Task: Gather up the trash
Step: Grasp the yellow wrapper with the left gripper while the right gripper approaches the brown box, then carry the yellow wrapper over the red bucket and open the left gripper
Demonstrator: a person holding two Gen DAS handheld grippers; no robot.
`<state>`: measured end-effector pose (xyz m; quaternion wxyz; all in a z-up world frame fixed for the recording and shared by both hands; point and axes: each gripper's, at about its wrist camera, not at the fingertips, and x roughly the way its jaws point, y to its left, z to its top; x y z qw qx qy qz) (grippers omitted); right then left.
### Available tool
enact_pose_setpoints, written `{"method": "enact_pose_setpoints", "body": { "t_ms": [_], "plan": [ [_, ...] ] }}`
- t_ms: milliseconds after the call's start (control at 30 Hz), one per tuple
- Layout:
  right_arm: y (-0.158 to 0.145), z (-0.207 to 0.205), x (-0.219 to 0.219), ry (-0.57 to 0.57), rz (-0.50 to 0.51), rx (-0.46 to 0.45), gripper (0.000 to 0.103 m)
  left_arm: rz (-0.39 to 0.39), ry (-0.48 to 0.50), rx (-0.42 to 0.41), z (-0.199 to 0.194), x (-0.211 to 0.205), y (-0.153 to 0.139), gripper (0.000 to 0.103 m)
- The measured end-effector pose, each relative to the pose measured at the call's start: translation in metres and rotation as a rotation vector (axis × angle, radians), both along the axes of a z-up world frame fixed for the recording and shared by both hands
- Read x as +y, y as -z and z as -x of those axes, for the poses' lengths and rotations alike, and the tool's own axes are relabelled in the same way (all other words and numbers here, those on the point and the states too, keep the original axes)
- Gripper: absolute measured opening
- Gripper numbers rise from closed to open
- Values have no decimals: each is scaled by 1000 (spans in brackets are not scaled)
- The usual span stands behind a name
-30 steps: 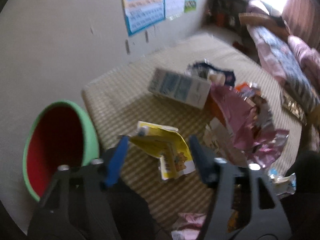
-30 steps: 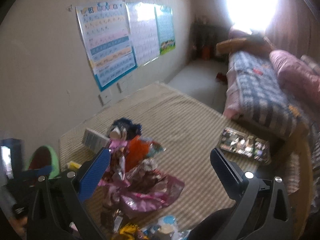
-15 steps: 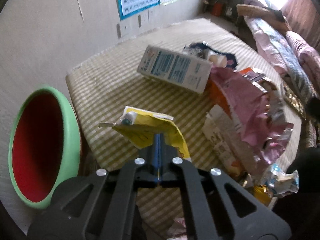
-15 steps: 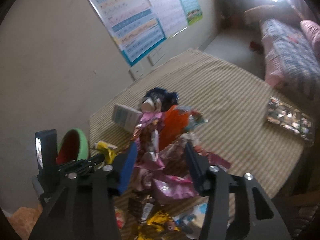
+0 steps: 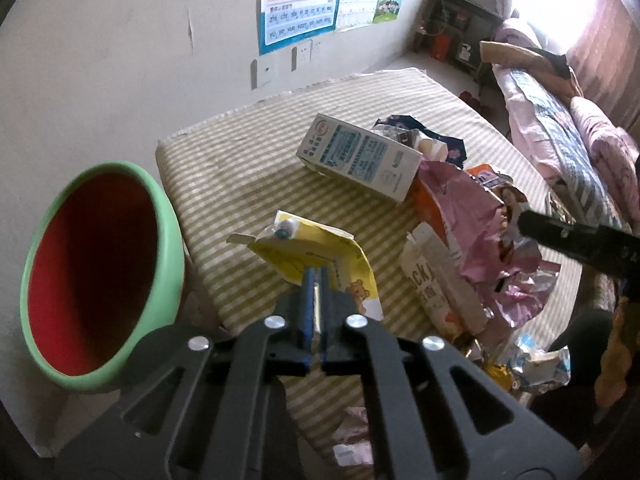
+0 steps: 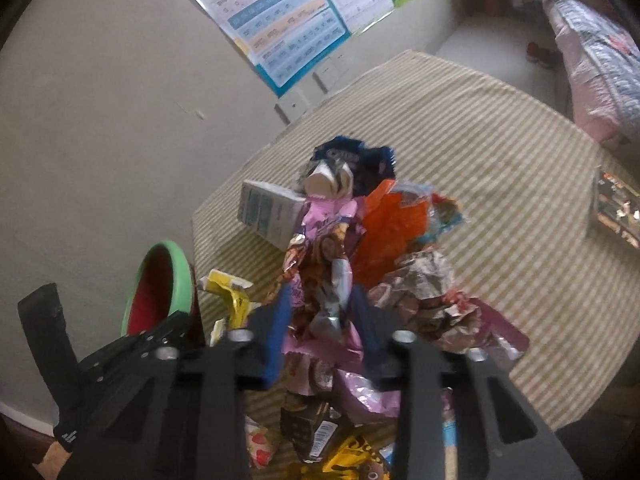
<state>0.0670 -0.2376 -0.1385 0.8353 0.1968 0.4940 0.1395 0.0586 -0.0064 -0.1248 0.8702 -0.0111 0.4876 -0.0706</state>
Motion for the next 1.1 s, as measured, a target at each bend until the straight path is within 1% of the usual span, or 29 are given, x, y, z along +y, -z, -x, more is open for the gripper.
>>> {"method": "enact_pose_setpoints", "body": {
  "t_ms": [33,100,133,167,200,267,333,367,433,467,500,533,567,633,667,700,733,833,900,1100],
  "plan": [
    [3,-1,0,-1,-7,11,13,5,-1,5,0,0,1,14],
    [5,0,-1,7,-31,15,13,26,-5,9,1,1,2,27],
    [4,2,-2,7,-37,6,13,31,-6,8,1,1,2,29],
    [0,4,-2,5,-38,-13,13,38,-9,3,0,0,1,36],
    [-5,7,-1,2,-34,-34,13,44,-11,0,-2,-1,1,39],
    [-15,13,2,-8,-10,-80,13,43,-11,-1,-8,-6,4,41],
    [-23,18,5,-18,19,-116,13,15,-3,12,-17,-13,11,41],
    [-27,22,8,-25,34,-134,13,-6,4,31,-23,-19,17,41],
    [-29,25,10,-33,43,-146,13,-22,13,76,-30,-25,29,41],
    [-29,26,11,-35,44,-147,13,-15,12,81,-31,-27,32,41],
    [-29,27,10,-34,40,-146,13,-28,12,87,-32,-28,35,41],
    [-28,27,10,-31,34,-142,13,-40,16,92,-32,-29,38,41],
    [-28,28,9,-29,31,-140,13,-45,15,91,-31,-28,40,39],
    [-27,29,7,-24,24,-134,13,-33,8,77,-28,-23,39,34],
    [-27,29,6,-21,19,-132,13,-25,5,75,-28,-20,37,30],
    [-27,29,6,-19,16,-130,13,-7,4,71,-27,-17,35,15],
    [-27,28,7,-18,14,-130,13,1,-1,68,-26,-15,32,14],
    [-31,30,8,-17,12,-143,13,25,-9,22,-20,-6,17,12],
    [-36,33,9,-18,12,-156,13,27,-13,-8,-13,-2,6,8],
    [-53,41,15,-28,0,-188,13,89,-63,-91,4,27,-31,8]
  ]
}}
